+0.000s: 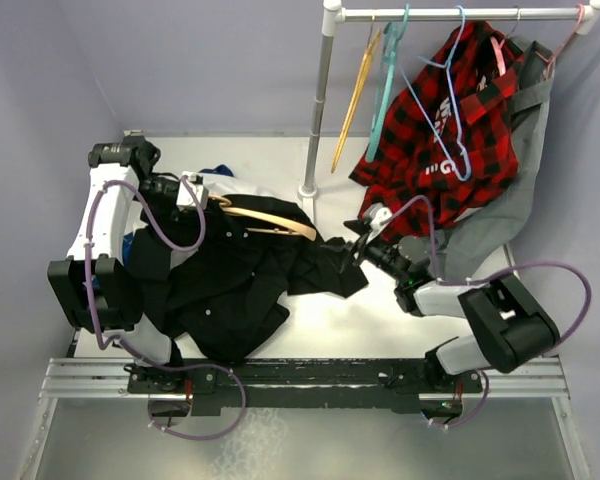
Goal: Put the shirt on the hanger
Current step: Hang the shirt on the hanger.
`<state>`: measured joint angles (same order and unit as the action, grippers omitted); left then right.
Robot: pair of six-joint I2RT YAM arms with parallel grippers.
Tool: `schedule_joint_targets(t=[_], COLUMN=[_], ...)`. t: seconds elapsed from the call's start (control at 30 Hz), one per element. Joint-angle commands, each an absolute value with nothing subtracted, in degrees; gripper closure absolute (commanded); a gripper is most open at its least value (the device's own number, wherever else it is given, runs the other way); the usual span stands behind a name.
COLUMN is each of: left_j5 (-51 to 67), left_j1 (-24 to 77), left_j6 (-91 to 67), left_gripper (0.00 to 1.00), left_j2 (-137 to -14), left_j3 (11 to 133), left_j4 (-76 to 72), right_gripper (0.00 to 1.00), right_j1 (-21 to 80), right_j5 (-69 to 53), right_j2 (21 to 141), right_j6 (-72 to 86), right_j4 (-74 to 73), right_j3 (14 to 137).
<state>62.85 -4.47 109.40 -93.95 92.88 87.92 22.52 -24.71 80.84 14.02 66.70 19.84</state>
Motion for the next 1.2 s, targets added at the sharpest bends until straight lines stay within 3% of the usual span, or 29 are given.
schedule_joint_targets(t=[0.0,0.1,0.3,0.47,0.53,0.6,0.63,0.67,0.77,0.83,1.17], left_j5=[67.0,67.1,68.0,67.9,68.0,68.8,69.3,69.6,70.2,70.1,69.0], left_j1=[-4.0,-3.7,-3.4,-3.1,-3.1,-3.1,-3.0,-3.0,-2.7,-2.7,-1.9], left_j6=[108.5,107.9,107.5,108.0,107.6,107.0,106.8,106.7,106.3,106.1,105.4], left_gripper=[1.0,1.0,1.0,1.0,1.0,1.0,1.0,1.0,1.0,1.0,1.0], left_j2=[-89.6,-89.0,-88.0,-87.6,-87.6,-87.1,-86.7,-86.2,-85.2,-85.1,-85.0], left_j3=[94.3,94.4,93.5,92.8,92.9,92.7,92.6,92.4,92.2,92.0,91.2], left_j4=[88.9,88.9,88.9,88.8,88.8,88.8,88.8,88.8,88.8,88.8,88.8], right_gripper=[0.0,0.0,0.0,0.0,0.13,0.51,0.66,0.71,0.48,0.4,0.42], right_j1=[26.5,26.5,26.5,23.6,21.2,19.3,19.1,19.1,18.9,18.4,17.8], right_j5=[-13.6,-15.7,-18.5,-25.6,-31.9,-36.8,-38.5,-40.0,-39.8,-40.1,-41.5], right_j2=[88.7,99.9,104.1,103.0,104.2,107.1,108.1,109.2,110.8,111.5,112.9], right_j6=[-7.7,-6.7,-1.7,17.4,27.7,36.5,39.8,42.4,46.6,48.6,59.5], right_j4=[89.8,104.2,107.8,104.4,103.5,108.0,108.2,108.3,108.3,108.2,108.3], right_j3=[16.1,17.6,18.9,22.8,25.2,26.3,27.4,28.7,28.9,29.5,36.1])
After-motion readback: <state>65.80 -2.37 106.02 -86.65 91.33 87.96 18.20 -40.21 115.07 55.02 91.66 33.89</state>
